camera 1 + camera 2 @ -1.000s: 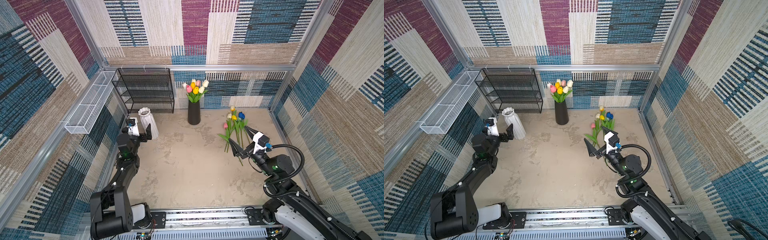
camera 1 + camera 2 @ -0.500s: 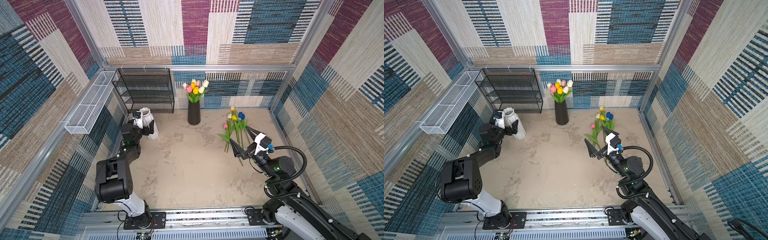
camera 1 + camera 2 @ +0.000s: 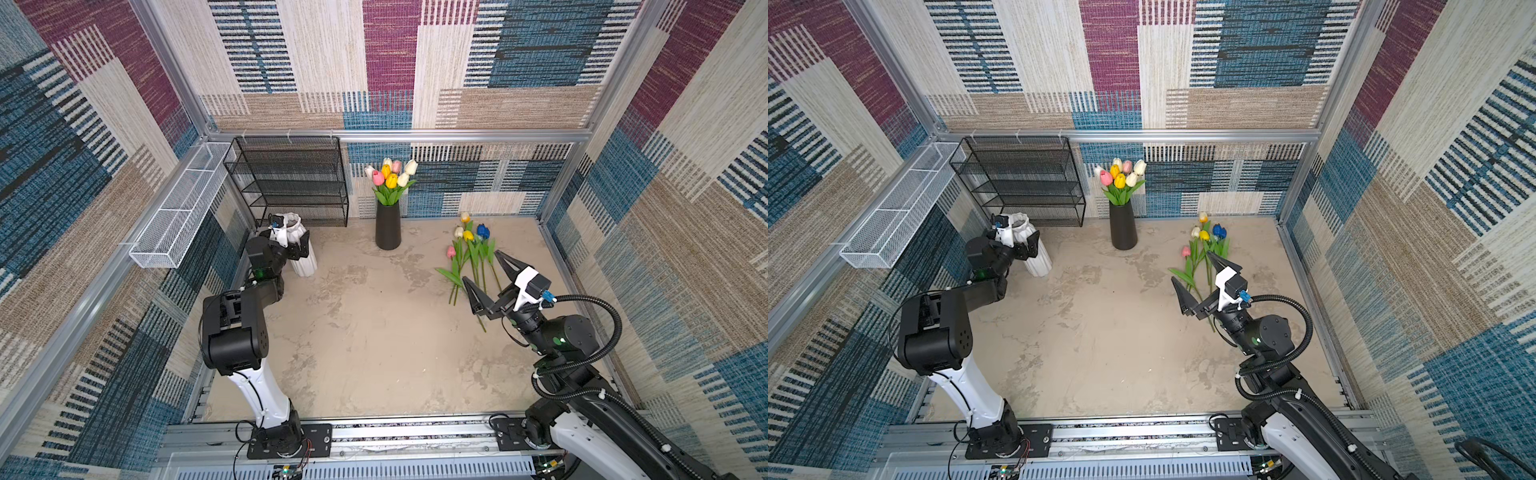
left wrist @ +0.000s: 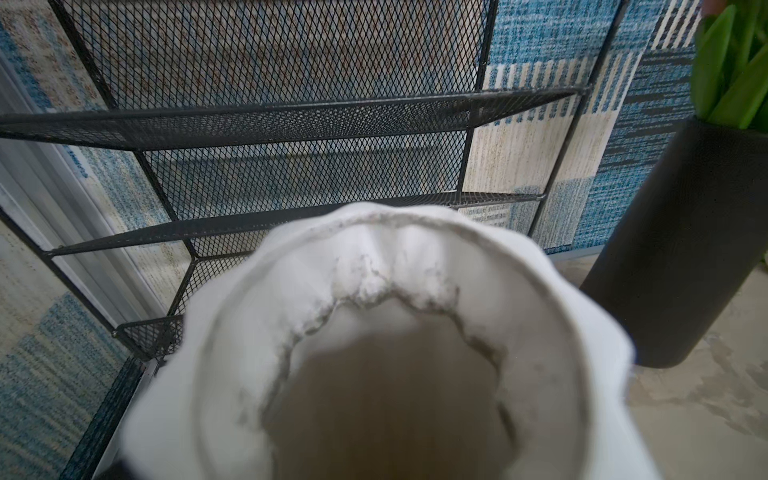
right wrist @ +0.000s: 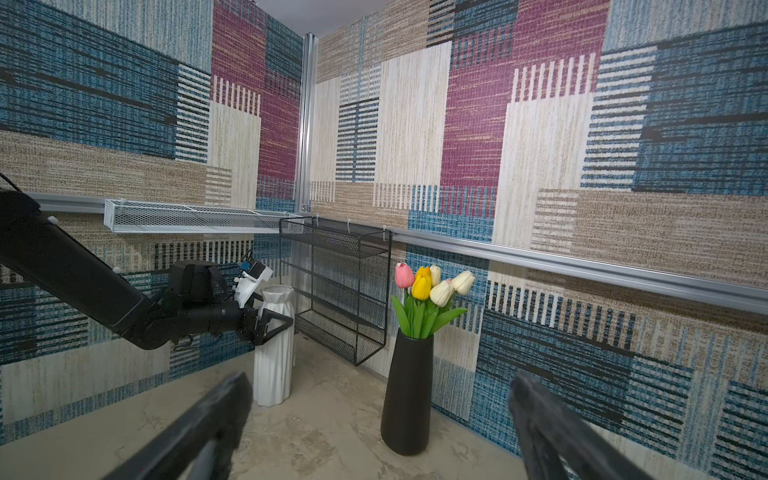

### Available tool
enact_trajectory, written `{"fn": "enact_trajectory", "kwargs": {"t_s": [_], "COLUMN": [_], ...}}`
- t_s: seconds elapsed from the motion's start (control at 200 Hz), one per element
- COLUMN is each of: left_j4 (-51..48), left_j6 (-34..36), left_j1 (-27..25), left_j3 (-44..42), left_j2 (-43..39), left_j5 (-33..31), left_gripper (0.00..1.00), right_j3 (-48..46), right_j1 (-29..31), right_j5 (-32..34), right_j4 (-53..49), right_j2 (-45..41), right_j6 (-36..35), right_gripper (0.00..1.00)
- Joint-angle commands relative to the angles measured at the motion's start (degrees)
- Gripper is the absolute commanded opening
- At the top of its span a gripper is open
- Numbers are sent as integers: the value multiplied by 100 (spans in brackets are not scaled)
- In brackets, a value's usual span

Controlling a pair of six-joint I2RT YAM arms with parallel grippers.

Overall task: Arrange the flowers into the vase
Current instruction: 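Lower the left gripper onto the white ribbed vase rim and grasp it, then carry the white vase toward the tulips with the left while the right reaches them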

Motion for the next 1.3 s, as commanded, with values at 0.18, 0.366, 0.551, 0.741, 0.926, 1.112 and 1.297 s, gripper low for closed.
{"fn": "enact_trajectory", "kwargs": {"t_s": [0.18, 0.366, 0.551, 0.741, 0.926, 1.112, 1.297], "left_j4": [367, 479, 424, 423, 260, -521, -884], "left_j6": [-114, -176, -177, -222, -220, 286, -27], "left_j1": [-15, -41, -42, -50, -352, -1452, -3012], "left_j3": [285, 241, 198, 132, -395, -1365, -1963], "left_j2": [456, 462, 359, 209, -703, -2340, -3437], "left_j5": [301, 312, 320, 513, 738, 564, 425], "left_gripper": [100, 84, 71, 49, 35, 31, 30], "right_j3": [91, 132, 150, 190, 636, 1753, 2636], "right_j1": [-2, 4, 5, 1, -16, -236, -1380], "right_j5": [36, 80, 124, 186, 898, 663, -220], "right_j4": [-164, -191, -197, -259, -758, -1759, -2676], "right_j2": [-84, -21, -55, -50, 410, 1467, 2423], "right_j6": [-67, -51, -48, -15, 308, 751, 1728], "right_gripper": [100, 100, 100, 100, 100, 95, 87]}}
